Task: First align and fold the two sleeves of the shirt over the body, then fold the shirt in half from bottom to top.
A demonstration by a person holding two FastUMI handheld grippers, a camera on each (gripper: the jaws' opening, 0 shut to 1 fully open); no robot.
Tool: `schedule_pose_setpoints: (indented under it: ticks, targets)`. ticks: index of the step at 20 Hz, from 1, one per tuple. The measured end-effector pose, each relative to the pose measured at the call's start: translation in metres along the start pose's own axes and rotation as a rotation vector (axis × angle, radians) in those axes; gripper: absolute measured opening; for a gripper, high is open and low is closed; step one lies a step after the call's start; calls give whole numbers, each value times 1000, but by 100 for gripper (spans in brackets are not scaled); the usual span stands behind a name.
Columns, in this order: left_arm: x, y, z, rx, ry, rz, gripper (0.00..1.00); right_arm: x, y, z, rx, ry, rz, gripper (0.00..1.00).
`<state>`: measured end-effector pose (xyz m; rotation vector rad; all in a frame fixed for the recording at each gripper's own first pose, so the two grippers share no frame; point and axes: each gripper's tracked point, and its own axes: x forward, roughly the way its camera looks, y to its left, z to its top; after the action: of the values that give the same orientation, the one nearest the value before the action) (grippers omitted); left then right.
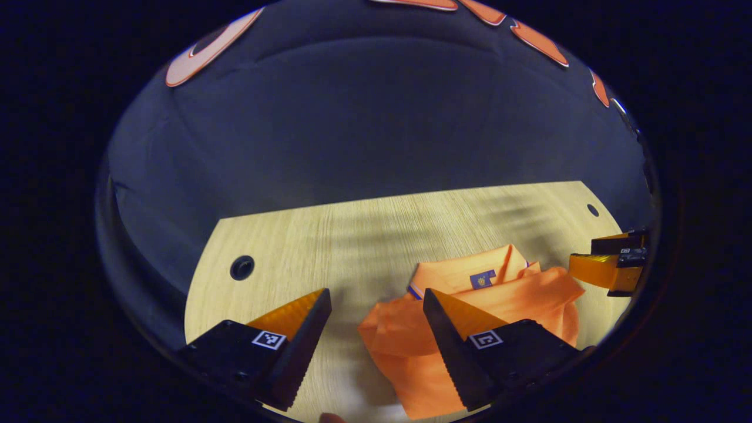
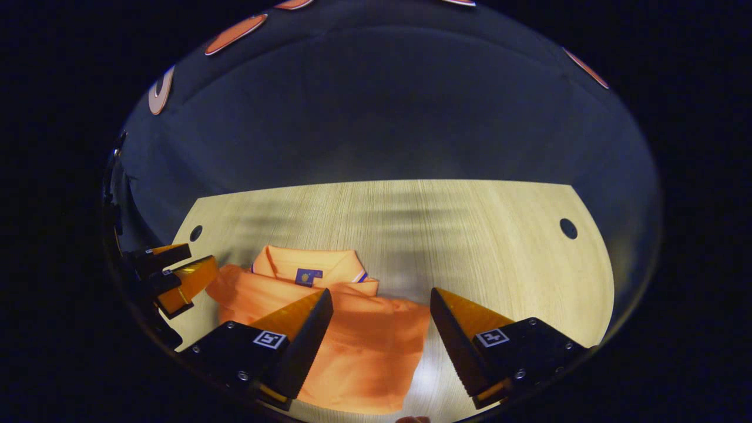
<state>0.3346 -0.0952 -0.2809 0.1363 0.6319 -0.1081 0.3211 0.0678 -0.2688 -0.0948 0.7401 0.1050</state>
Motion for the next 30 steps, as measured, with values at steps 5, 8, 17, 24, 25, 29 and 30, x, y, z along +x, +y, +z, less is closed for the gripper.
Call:
schedule_pose_setpoints:
  ticks: [5, 8, 17, 24, 25, 29, 30]
  targets:
    - [-48, -1, 41, 16, -130, -1, 96, -50, 7, 33, 13, -128, 8, 100]
    - [-88, -6, 66, 27, -223, -8, 96, -92, 11, 49, -8, -217, 18, 100]
    - [-244, -16, 99, -61, -439, -44, 96, -256, 25, 61, -21, -504, 106, 100]
    - [-370, 1, 88, -68, -597, 61, 96, -355, -4, 32, -52, -635, 87, 99]
    - [-378, -1, 82, -86, -607, 60, 96, -362, -10, 24, -50, -632, 85, 99]
    - [-425, -13, 59, -99, -651, 44, 96, -381, -23, -6, -65, -623, 88, 99]
    - [-434, -12, 56, -95, -657, 44, 96, -386, -25, -12, -77, -622, 91, 99]
